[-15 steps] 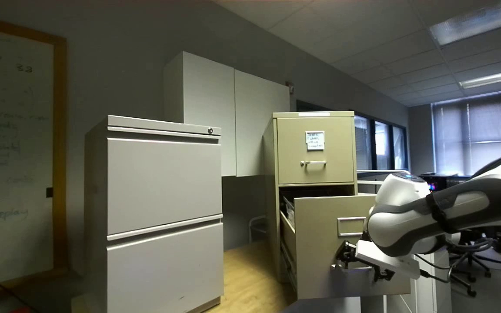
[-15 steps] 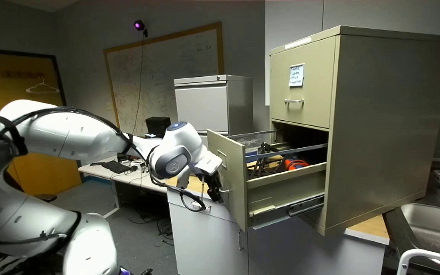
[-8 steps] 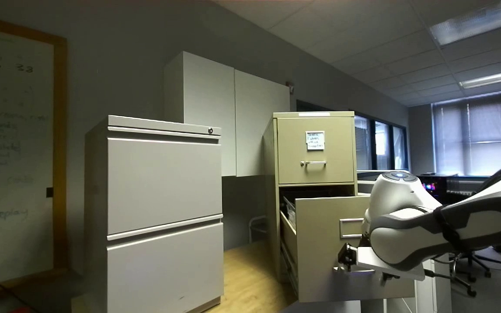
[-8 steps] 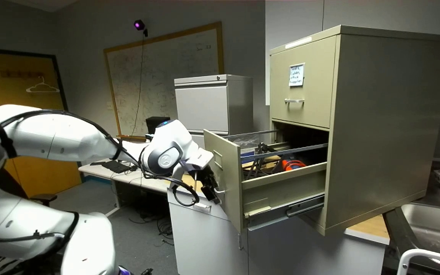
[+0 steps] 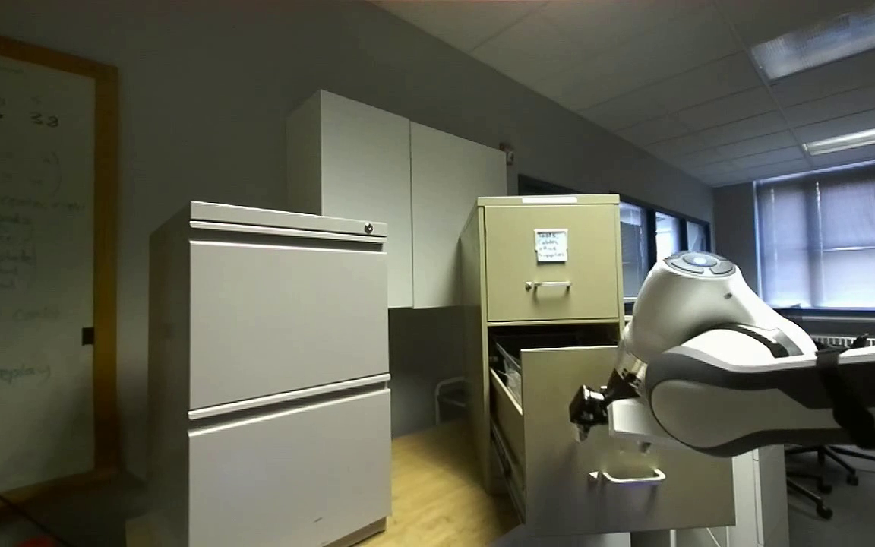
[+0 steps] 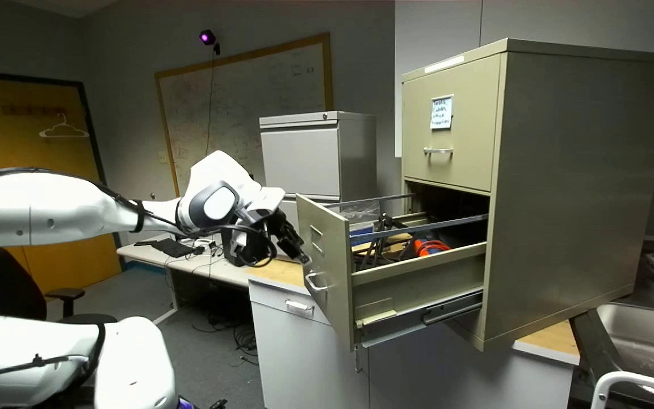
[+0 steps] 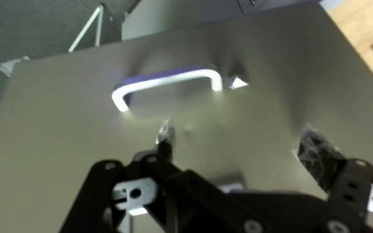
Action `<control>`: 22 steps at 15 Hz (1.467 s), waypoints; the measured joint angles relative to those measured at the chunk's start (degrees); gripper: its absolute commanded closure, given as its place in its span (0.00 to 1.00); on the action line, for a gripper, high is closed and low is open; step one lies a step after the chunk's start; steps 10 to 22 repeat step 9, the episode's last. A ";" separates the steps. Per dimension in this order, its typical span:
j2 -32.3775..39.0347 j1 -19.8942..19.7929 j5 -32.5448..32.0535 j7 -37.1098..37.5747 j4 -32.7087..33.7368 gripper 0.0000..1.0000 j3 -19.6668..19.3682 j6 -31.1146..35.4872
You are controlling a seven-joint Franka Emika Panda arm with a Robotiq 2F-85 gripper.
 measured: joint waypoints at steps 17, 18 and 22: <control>2.15 5.33 4.57 3.10 4.19 0.00 1.62 8.95; 2.15 5.33 4.57 3.10 4.19 0.00 1.62 8.95; 2.15 5.33 4.57 3.10 4.19 0.00 1.62 8.95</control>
